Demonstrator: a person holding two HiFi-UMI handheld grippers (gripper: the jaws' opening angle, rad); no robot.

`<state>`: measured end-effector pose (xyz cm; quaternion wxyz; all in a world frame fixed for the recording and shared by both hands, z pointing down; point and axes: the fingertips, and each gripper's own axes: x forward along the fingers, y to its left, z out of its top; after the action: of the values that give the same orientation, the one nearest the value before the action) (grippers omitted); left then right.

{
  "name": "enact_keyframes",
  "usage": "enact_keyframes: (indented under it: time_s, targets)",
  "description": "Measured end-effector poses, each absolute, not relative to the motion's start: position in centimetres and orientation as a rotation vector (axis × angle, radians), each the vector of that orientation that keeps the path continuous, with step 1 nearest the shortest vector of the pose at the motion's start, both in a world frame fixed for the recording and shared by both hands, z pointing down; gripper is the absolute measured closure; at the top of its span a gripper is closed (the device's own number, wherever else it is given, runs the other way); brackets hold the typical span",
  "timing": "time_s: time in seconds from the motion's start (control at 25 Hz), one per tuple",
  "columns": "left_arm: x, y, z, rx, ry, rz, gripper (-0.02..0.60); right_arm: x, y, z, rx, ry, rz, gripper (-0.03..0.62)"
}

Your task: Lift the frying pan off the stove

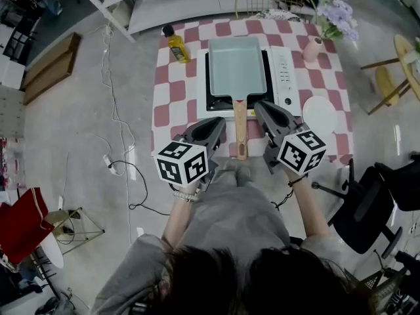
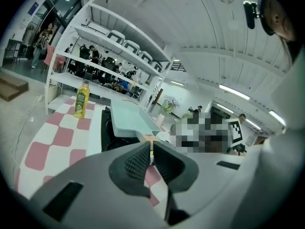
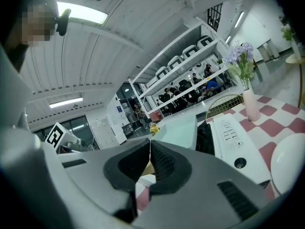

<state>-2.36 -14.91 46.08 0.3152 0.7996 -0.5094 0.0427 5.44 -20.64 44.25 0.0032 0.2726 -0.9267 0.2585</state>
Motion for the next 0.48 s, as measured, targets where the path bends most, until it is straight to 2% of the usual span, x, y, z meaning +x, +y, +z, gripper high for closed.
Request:
enact_keyframes:
  time_s: [0.36,0.48]
  targets:
    - [-2.5,-15.6,46.3,2.062,-1.238,0.045,0.549,4.7,-21.4,45.2,0.850,-2.875,0.983,0.568]
    - [-2.3,-15.7,46.3,2.052,-1.205,0.026,0.523,4.5,-21.5,45.5,0.846,-2.864,1.021,0.566]
